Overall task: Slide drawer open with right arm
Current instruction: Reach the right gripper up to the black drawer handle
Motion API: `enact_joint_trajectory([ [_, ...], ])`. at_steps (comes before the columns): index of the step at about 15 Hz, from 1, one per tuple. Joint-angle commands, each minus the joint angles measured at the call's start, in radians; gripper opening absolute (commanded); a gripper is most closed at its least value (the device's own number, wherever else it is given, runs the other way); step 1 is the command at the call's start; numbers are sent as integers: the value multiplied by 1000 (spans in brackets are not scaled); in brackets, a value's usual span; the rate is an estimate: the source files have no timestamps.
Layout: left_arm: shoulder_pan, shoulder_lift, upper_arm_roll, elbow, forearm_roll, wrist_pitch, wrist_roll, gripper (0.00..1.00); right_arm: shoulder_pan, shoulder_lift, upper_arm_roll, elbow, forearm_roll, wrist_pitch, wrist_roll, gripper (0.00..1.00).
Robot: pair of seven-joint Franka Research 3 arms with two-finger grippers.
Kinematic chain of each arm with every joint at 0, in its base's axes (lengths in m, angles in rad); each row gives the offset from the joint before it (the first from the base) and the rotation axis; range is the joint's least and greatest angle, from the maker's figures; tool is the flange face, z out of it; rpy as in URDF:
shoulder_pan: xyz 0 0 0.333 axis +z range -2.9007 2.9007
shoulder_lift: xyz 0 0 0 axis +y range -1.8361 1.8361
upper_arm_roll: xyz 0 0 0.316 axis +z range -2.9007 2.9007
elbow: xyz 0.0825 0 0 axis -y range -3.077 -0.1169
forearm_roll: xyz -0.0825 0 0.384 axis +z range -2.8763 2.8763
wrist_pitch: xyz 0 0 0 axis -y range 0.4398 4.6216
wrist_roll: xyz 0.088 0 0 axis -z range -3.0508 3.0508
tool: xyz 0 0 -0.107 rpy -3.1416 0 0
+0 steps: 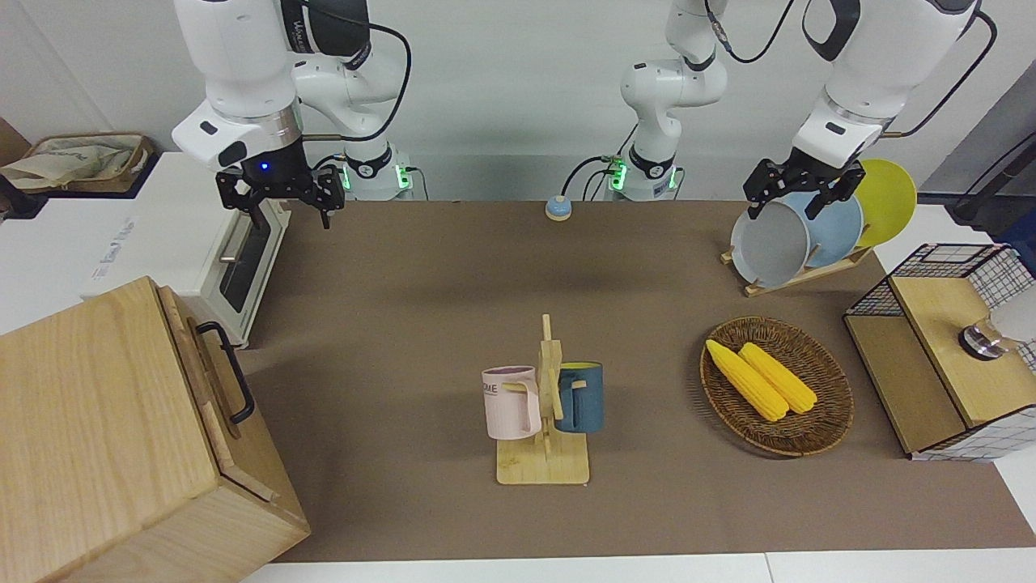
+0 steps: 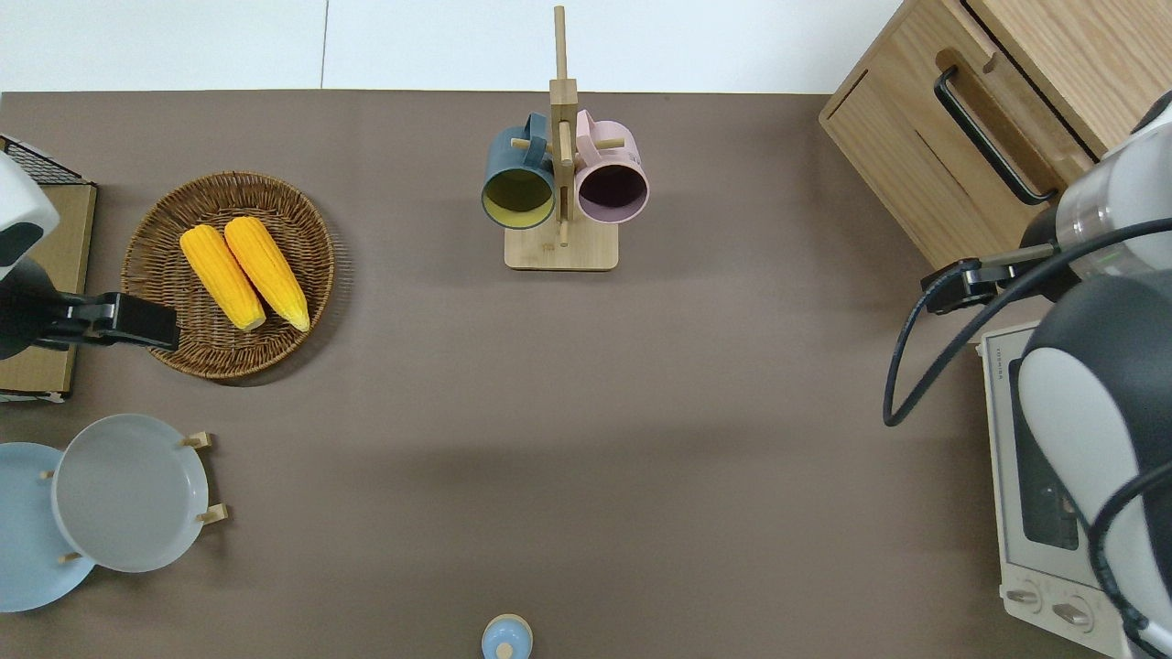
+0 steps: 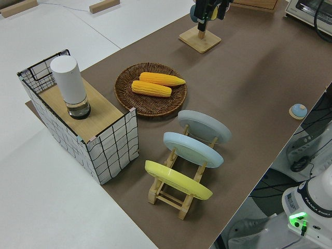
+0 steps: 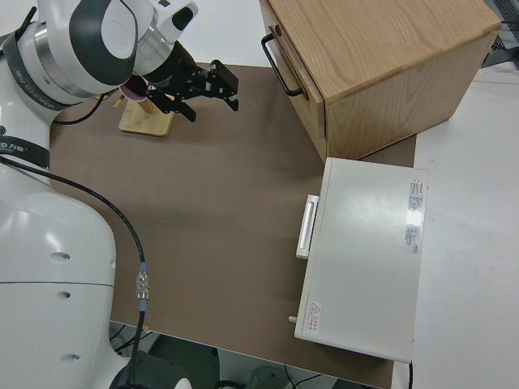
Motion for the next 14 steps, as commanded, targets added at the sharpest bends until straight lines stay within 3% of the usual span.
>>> enact_joint_trajectory([
  [1, 5, 11, -7, 26, 17, -20, 10, 993, 64, 20, -2, -8, -151, -3, -16, 985],
  [6, 5, 11, -7, 24, 17, -20, 10, 993, 140, 48, 0, -32, -344, 5, -17, 985],
  [8, 5, 11, -7, 24, 17, -20, 10, 995, 152, 57, 9, -57, -412, 11, -14, 985],
  [11, 5, 11, -7, 26, 17, -20, 10, 993, 155, 86, 39, -63, -524, 34, -14, 985],
  [14, 5, 11, -7, 26, 17, -20, 10, 993, 164, 90, 61, -123, -662, 74, -11, 985],
])
